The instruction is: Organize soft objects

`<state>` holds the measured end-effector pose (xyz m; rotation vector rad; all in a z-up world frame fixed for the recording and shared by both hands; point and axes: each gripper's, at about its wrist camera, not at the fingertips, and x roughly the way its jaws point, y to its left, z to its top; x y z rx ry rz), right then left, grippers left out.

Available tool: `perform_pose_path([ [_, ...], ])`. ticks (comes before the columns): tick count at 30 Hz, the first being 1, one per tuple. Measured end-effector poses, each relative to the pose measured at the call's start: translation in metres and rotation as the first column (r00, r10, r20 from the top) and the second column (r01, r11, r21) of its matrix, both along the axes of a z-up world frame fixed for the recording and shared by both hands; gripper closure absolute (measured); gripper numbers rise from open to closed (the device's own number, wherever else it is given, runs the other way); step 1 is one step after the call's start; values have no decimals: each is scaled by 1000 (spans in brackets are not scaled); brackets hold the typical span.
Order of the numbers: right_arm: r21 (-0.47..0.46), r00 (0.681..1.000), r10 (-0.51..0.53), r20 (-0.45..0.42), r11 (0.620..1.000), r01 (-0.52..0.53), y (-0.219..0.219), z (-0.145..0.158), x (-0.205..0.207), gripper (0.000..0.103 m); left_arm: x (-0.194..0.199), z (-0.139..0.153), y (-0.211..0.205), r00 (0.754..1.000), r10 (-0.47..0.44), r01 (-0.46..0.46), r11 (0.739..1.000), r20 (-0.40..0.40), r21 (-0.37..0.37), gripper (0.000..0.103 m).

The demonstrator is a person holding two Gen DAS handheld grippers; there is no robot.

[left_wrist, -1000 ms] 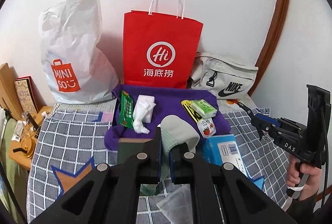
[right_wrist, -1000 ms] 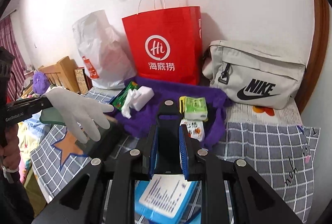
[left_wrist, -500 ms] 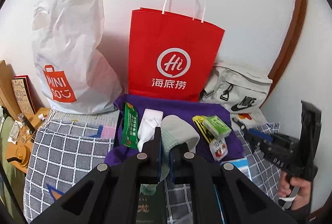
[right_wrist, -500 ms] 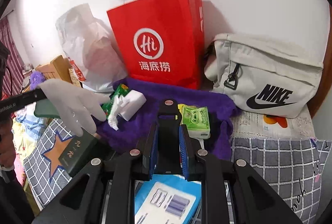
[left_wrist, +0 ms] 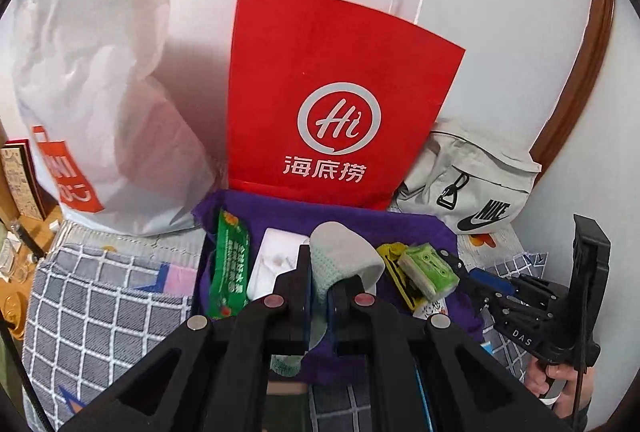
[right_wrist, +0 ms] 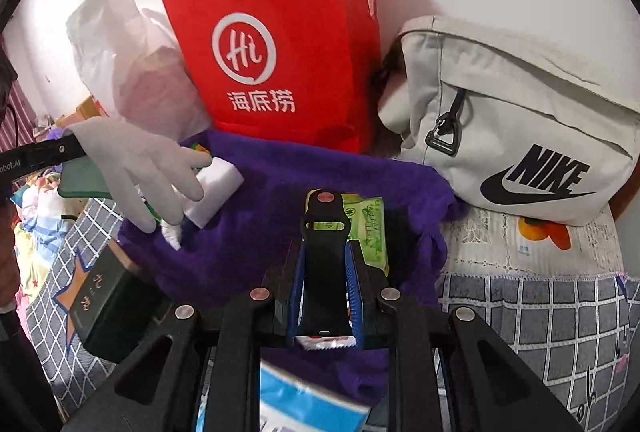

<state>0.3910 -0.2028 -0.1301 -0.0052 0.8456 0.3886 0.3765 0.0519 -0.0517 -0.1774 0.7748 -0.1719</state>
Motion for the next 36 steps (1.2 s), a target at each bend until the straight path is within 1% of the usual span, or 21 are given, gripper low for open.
perform_pose_path([
  [5, -5, 1000, -4, -19, 1000, 4, -2, -9, 11, 83, 17, -16, -4, 1000, -10, 10, 1000, -25, 10, 97],
  [11, -12, 1000, -1, -31, 1000, 1, -1, -17, 17, 83, 33, -43, -6, 996, -24, 25, 1000, -90, 12, 97],
  [16, -15, 999, -1, -45, 1000, 0, 0, -25, 22, 83, 37, -68, -3, 988, -31, 34, 999, -150, 14, 97],
  [24, -19, 999, 3, -49, 1000, -4, 2, -24, 23, 82, 39, -77, 4, 981, -20, 22, 1000, -192, 4, 96],
  [27, -15, 999, 1, -53, 1000, -2, 2, -24, 24, 82, 40, -78, 7, 975, -9, 10, 1000, -221, 5, 81],
  [28, -11, 998, 5, -57, 1000, -6, 2, -23, 24, 82, 39, -77, 9, 974, 3, 0, 1000, -227, 13, 71],
  [29, -10, 998, 9, -59, 1000, -9, 2, -23, 24, 78, 39, -77, 10, 973, 12, -8, 1000, -229, 20, 60],
  [30, -10, 998, 10, -60, 1000, -10, 2, -22, 24, 69, 38, -76, 11, 973, 24, -18, 999, -228, 29, 55],
  [31, -9, 999, 8, -53, 1000, -8, 2, -19, 22, 65, 36, -74, 13, 974, 33, -26, 999, -223, 33, 48],
  [32, -6, 999, 6, -42, 1000, -6, 2, -16, 20, 58, 34, -72, 14, 975, 36, -29, 999, -218, 34, 43],
  [33, -4, 999, 5, -32, 1000, -5, 2, -14, 18, 52, 32, -70, 16, 976, 39, -32, 999, -214, 38, 41],
  [36, -10, 1000, 2, -10, 1000, -3, 3, -5, 9, 45, 24, -65, 21, 975, 68, -56, 997, -210, 62, 40],
])
